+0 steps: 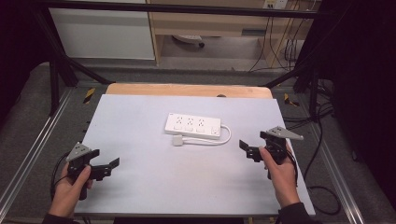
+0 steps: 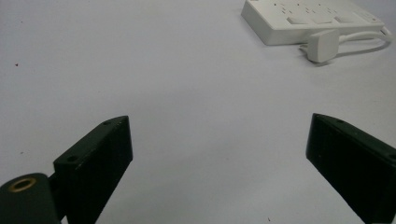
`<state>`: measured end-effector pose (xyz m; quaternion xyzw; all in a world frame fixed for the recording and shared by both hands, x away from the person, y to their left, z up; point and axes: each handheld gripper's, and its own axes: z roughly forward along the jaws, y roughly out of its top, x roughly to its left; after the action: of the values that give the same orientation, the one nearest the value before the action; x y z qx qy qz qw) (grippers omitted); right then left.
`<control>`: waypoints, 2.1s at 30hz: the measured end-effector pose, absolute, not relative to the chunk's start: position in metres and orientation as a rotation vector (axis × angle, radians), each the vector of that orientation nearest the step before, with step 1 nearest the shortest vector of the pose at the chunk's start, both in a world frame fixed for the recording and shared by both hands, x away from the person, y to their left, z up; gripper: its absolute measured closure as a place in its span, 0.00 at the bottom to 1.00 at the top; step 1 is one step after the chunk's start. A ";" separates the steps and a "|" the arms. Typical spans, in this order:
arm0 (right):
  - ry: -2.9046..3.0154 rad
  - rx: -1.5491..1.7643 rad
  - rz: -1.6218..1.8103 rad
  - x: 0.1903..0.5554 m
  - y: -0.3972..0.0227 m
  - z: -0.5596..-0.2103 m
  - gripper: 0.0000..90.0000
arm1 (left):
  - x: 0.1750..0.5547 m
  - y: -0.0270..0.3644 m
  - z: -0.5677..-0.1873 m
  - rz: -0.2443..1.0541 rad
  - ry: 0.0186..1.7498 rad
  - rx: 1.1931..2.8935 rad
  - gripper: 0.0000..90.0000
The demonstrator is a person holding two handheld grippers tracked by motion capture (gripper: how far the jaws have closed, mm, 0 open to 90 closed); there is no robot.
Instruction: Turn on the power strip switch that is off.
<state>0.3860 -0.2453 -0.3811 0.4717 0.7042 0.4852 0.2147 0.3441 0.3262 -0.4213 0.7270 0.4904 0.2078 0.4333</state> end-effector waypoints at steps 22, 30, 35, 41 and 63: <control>1.913 1.242 1.389 0.414 -0.222 -0.347 0.04 | 0.345 0.327 -0.423 0.517 1.248 1.814 0.08; 1.910 1.259 1.380 0.424 -0.214 -0.346 0.05 | 0.345 0.325 -0.423 0.515 1.239 1.822 0.08; 1.907 1.258 1.358 0.429 -0.207 -0.347 0.05 | 0.345 0.325 -0.423 0.502 1.247 1.823 0.08; 1.900 1.272 1.371 0.437 -0.197 -0.346 0.06 | 0.345 0.324 -0.423 0.499 1.240 1.827 0.08; 1.918 1.279 1.377 0.455 -0.176 -0.356 0.07 | 0.346 0.324 -0.423 0.502 1.241 1.831 0.08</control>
<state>0.4553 -0.1760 -0.3556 0.4640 0.6958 0.4996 0.2259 0.3456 0.3238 -0.4234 0.7316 0.4957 0.2006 0.4229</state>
